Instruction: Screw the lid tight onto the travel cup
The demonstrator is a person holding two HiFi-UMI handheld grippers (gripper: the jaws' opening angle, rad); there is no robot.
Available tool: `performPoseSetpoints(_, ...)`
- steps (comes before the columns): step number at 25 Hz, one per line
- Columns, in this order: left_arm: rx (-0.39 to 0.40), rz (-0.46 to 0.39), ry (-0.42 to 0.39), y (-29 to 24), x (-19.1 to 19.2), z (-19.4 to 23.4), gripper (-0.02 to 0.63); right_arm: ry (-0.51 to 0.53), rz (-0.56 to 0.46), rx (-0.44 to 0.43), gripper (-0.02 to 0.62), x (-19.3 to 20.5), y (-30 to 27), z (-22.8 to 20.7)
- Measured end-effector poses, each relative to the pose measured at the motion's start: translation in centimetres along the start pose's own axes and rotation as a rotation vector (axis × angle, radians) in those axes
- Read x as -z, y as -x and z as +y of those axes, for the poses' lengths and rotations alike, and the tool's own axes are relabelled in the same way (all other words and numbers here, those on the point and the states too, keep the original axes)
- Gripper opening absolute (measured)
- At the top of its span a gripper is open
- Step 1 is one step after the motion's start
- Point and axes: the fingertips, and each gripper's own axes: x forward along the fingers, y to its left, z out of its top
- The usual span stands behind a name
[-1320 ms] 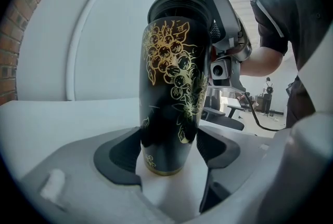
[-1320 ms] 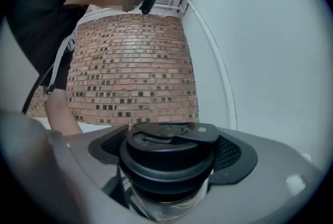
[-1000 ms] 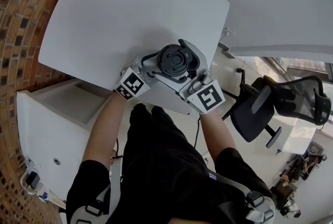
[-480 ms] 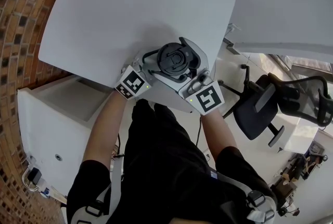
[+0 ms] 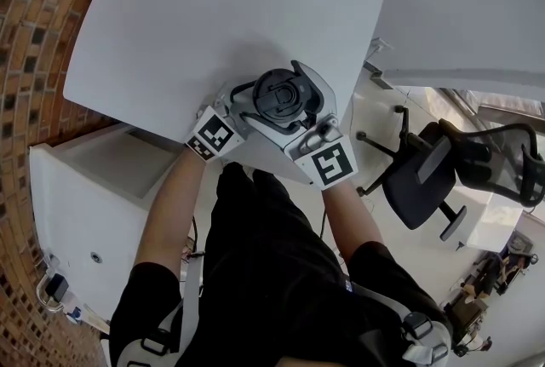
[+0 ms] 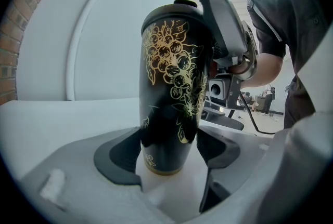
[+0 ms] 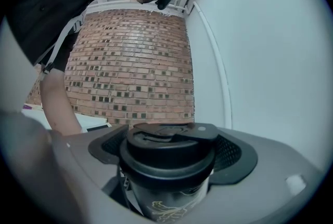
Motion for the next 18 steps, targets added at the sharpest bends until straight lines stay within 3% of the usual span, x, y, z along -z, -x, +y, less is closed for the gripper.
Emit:
performPoseSetpoints(4,0.002,-0.002,0.001,0.1,0.0,0.0,0.337,-0.021,-0.029,0.072,0.479,-0.4,-0.2,-0.3)
performPoseSetpoints(9,-0.001,-0.002,0.000,0.2,0.0,0.1,0.337,-0.001,-0.031,0.244,0.465,-0.4,-0.2,-0.7)
performPoseSetpoints(11,-0.002,-0.004,0.000,0.1,0.0,0.1,0.337,-0.027,-0.020,0.253,0.465,0.0,-0.1,-0.7)
performPoseSetpoints(14,-0.002,-0.003,0.003,0.1,0.0,0.0,0.337,-0.069,-0.001,0.138,0.500,0.1,0.2,-0.2)
performPoseSetpoints(18,-0.002,-0.002,0.002,0.1,0.0,0.1,0.339,-0.031,0.067,-0.114,0.534,0.1,0.8,0.6)
